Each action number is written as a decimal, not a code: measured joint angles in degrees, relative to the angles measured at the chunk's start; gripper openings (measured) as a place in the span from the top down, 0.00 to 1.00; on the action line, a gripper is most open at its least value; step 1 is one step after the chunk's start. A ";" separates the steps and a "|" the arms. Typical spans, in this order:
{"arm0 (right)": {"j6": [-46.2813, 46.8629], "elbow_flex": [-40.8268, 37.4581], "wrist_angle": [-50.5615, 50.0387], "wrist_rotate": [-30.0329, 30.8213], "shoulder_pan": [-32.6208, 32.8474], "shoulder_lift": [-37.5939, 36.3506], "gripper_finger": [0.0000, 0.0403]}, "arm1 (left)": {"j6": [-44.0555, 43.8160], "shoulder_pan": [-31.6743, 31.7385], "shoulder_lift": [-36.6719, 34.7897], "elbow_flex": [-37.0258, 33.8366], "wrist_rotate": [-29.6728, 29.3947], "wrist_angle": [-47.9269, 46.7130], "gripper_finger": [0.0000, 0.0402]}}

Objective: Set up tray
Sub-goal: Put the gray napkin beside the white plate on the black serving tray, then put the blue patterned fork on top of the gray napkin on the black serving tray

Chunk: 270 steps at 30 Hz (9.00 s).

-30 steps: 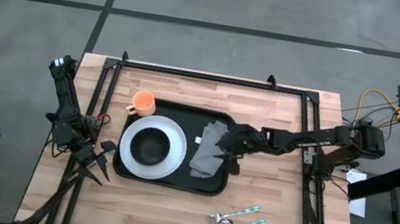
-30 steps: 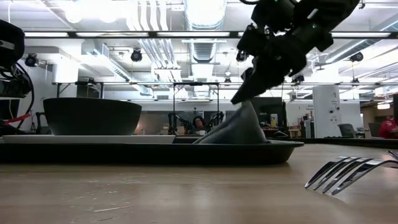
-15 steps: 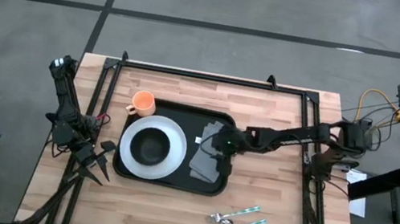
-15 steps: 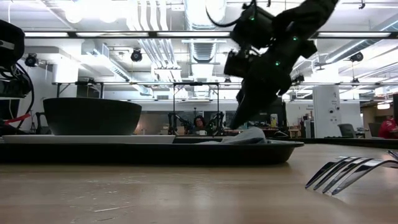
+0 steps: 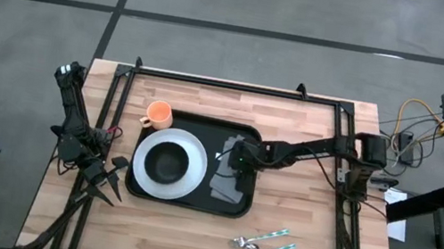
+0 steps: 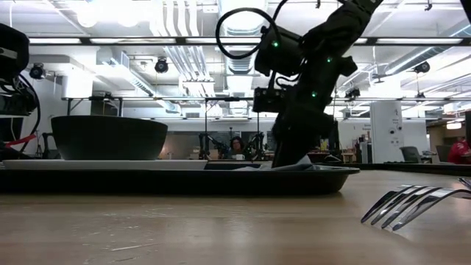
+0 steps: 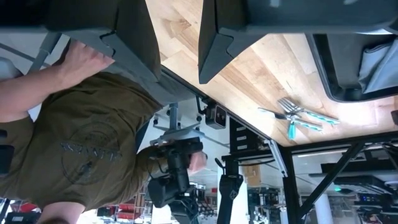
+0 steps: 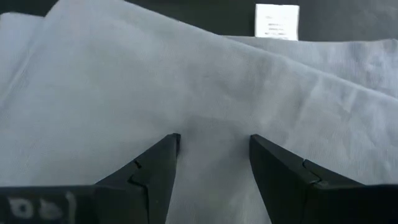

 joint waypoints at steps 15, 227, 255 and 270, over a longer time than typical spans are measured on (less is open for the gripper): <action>-11.13 -0.59 2.07 -4.17 -1.10 -0.21 0.57 | -0.01 0.00 0.00 0.01 -0.01 0.00 0.77; 21.19 -17.47 -2.45 -54.52 10.51 -9.06 0.94 | -0.01 0.02 0.00 0.00 -0.03 0.02 0.77; 30.14 -24.48 -2.21 -67.44 4.66 -9.19 0.84 | -0.01 0.00 0.02 0.01 -0.03 0.01 0.77; 32.74 -23.57 -2.52 -67.42 4.73 -9.19 0.64 | -0.01 0.02 0.02 0.01 -0.03 0.00 0.77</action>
